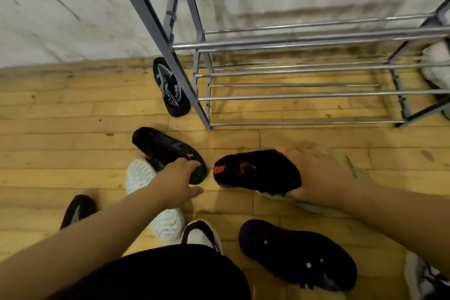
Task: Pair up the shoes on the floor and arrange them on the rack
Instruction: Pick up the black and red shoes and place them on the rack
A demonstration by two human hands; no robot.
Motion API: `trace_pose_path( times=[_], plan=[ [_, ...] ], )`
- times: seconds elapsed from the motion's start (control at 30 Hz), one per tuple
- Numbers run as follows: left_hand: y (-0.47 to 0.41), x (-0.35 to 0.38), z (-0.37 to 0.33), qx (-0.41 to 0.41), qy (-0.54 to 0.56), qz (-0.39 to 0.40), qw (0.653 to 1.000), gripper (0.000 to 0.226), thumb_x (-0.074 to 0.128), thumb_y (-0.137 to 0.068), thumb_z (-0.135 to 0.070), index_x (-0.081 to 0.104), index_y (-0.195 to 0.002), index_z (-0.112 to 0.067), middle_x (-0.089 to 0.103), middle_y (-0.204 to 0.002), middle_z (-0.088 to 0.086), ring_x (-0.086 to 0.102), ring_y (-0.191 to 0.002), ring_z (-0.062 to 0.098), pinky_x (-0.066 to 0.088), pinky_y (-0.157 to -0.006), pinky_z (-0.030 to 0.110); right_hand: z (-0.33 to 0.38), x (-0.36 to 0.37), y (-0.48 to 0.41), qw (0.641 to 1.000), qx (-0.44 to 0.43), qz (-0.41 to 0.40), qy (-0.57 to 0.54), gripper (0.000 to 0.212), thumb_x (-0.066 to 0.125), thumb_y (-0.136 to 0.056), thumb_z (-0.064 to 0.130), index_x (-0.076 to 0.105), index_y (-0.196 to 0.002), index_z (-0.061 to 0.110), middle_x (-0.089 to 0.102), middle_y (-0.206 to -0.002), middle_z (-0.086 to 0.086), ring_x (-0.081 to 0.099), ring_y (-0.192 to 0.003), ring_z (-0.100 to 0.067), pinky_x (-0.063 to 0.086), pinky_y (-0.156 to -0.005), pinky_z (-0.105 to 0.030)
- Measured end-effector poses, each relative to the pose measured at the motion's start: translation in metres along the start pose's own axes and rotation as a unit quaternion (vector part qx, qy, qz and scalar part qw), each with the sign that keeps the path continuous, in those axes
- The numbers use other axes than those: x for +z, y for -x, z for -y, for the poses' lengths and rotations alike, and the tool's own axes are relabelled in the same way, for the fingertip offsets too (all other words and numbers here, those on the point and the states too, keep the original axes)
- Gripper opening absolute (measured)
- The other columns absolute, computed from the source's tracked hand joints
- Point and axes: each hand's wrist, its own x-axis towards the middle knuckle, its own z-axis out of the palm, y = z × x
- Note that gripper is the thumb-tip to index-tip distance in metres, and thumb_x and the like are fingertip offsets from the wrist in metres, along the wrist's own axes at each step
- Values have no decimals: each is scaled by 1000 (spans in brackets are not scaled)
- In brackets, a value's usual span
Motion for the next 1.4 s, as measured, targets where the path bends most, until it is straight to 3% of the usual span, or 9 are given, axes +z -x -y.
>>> trace_pose_path(
  times=[0.17, 0.33, 0.63, 0.8, 0.9, 1.0, 1.1, 1.23, 1.4],
  plan=[
    [2, 78, -45, 120, 32, 53, 991, 71, 65, -90, -58, 41, -151, -31, 40, -149, -1, 42, -138, 24, 43, -111, 44, -14, 47, -10, 995, 66, 7, -68, 91, 69, -73, 71, 27, -151, 48, 53, -139, 17, 55, -128, -15, 52, -101, -41],
    [4, 132, -77, 233, 32, 152, 960, 88, 75, -84, -54, 31, -157, -31, 40, -151, 4, 46, -134, 27, 46, -107, 46, -10, 63, 0, 994, 84, -31, -62, 96, 77, -77, 60, 28, -154, 30, 44, -151, 4, 46, -135, -23, 39, -114, -41],
    [3, 135, -82, 248, 22, 185, 951, 105, 86, -78, -35, 19, -160, -39, 31, -158, 4, 36, -142, 28, 40, -115, 47, -9, 64, 6, 990, 105, -20, -89, 104, 81, -71, 58, 24, -155, 33, 42, -152, 4, 45, -137, -24, 39, -115, -41],
    [9, 135, -71, 255, 93, 167, 948, 95, 80, -83, -45, 27, -161, -33, 43, -150, -1, 43, -136, 16, 40, -113, 32, -10, 62, 8, 986, 105, -32, -125, 106, 78, -69, 65, 23, -155, 36, 44, -152, 4, 45, -137, -22, 42, -114, -45],
    [16, 128, -67, 203, 206, 181, 940, 73, 76, -86, -52, 48, -151, -30, 58, -142, -9, 52, -126, 1, 40, -103, 12, -10, 47, 7, 981, 99, -44, -160, 106, 84, -69, 57, 23, -155, 42, 46, -150, 8, 45, -137, -19, 44, -112, -42],
    [24, 121, -63, 10, 417, 174, 892, 42, 62, -80, -70, 77, -90, -32, 73, -86, -11, 66, -86, 12, 49, -86, 32, -14, 30, 3, 977, 106, -47, -181, 111, 89, -70, 50, 21, -157, 43, 45, -152, 8, 46, -135, -16, 42, -107, -31],
    [31, 121, -61, -89, 465, 143, 869, 47, 53, -100, -59, 72, -73, -26, 68, -56, -13, 63, -59, 1, 46, -71, 29, -15, 22, -1, 976, 103, -50, -183, 111, 90, -69, 50, 22, -157, 42, 48, -149, 9, 47, -124, -8, 39, -99, -24],
    [35, 116, -64, -92, 410, 94, 902, 52, 47, -103, -57, 69, -69, -24, 69, -58, -11, 63, -59, -2, 45, -63, 20, -13, 22, -1, 977, 105, -45, -179, 110, 89, -69, 53, 23, -157, 41, 48, -149, 7, 48, -127, -12, 42, -101, -27],
    [29, 115, -55, -81, 354, 65, 929, 49, 43, -104, -59, 74, -93, -22, 74, -86, 0, 70, -85, 16, 56, -87, 41, -13, 25, 0, 975, 112, -43, -187, 109, 88, -69, 56, 23, -156, 44, 47, -149, 8, 48, -132, -15, 44, -106, -32]
  ],
)
